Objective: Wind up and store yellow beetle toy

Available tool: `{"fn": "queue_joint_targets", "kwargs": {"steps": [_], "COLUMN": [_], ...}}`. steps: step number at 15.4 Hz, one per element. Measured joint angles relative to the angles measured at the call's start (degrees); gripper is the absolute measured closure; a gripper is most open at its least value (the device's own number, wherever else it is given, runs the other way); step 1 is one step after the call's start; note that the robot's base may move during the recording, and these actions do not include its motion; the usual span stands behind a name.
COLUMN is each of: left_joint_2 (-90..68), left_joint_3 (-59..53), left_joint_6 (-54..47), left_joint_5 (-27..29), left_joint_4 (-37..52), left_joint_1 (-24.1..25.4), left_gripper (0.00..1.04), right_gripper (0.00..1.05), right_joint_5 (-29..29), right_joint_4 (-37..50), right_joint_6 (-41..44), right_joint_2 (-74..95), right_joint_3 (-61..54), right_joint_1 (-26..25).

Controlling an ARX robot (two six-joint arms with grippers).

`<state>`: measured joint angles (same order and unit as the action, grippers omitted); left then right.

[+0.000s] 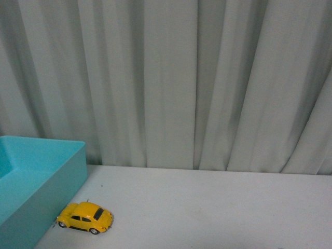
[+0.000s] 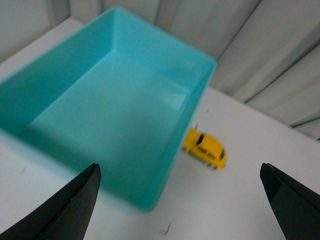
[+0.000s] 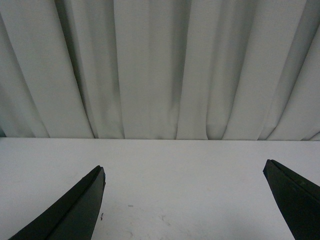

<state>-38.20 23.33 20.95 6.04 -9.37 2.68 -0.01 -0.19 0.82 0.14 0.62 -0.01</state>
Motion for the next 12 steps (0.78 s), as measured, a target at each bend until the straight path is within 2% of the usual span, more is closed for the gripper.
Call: {"fn": "queue_joint_targets", "kwargs": {"steps": [2,3,4,6,8,9,12], "left_joint_2": [-20.9,-32.0,-38.9,-50.3,-58.0,-61.0,-65.3], "left_joint_3": [10.2,15.5,19.7,29.8,40.1,44.8,51.3], "left_joint_6": [-6.3,-11.4,-16.1,-29.7,-49.5,-61.6,-85.0], "left_joint_5": [1.5,2.7,3.0,-1.7,-9.2,-10.2,-8.5], "left_joint_4": [12.3,15.0,16.3,15.9,7.2,1.4,-12.0], "left_joint_1": [-2.3,-3.4,-4.8,-9.1,-12.4,-13.0,-13.8], "left_gripper": [0.07,0.07,0.07,0.07,0.07,0.07,0.07], "right_gripper": [0.07,0.07,0.07,0.07,0.07,0.07,0.07], "right_joint_5": [0.0,0.0,0.0,0.0,0.0,0.0,0.0], "right_joint_4": [-0.1,-0.1,0.0,0.0,0.0,0.0,-0.1], "right_joint_6": [0.0,0.0,0.0,0.0,0.0,0.0,0.0], "right_joint_2": [0.0,0.0,0.0,0.0,0.0,0.0,0.0], "right_joint_3": [0.0,0.0,0.0,0.0,0.0,0.0,0.0], "right_joint_1": [0.0,0.0,0.0,0.0,0.0,0.0,0.0]}}
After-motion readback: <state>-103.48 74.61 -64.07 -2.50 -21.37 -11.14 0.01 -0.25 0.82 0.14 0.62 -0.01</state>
